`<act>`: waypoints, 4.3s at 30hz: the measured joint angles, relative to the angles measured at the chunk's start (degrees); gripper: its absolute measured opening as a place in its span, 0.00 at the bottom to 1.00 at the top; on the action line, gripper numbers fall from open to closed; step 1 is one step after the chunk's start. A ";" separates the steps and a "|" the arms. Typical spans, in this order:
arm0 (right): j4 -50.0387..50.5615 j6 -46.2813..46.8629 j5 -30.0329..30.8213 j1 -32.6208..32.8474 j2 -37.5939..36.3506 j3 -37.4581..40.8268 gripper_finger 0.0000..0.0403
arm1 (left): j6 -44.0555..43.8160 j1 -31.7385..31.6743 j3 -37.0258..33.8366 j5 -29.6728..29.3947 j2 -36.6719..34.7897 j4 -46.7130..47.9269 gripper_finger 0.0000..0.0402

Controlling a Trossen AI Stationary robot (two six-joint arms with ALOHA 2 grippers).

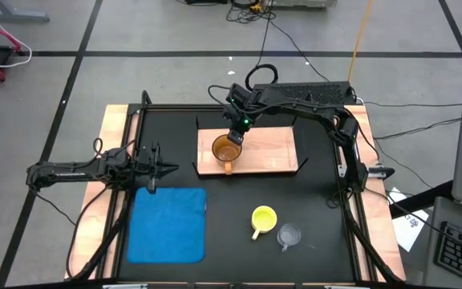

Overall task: Stack small to large cups/mugs on shelf
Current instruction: Put the orange mug on the shelf, then put the yellow mug on the shelf

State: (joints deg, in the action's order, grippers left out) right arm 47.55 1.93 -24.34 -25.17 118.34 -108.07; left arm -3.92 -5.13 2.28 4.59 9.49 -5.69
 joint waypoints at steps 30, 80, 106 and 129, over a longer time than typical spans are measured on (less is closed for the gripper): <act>-1.05 -1.11 0.39 0.00 0.09 0.00 0.31 | 0.13 0.02 0.00 0.01 -0.01 1.11 0.08; 1.69 -3.73 0.32 -0.26 -11.29 -0.09 0.41 | -0.63 0.01 0.00 -0.07 0.00 -0.45 0.08; 14.02 -10.96 0.47 2.37 -33.91 -0.07 0.31 | -0.70 0.02 0.00 -0.12 -0.01 -0.42 0.08; 7.33 -12.73 0.43 3.16 -41.65 10.62 0.00 | -0.81 0.02 0.00 -0.12 0.01 -0.41 0.08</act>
State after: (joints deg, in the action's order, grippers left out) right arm 54.88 -10.80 -23.91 -22.01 76.69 -97.45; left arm -4.74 -5.10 2.28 4.47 9.49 -6.11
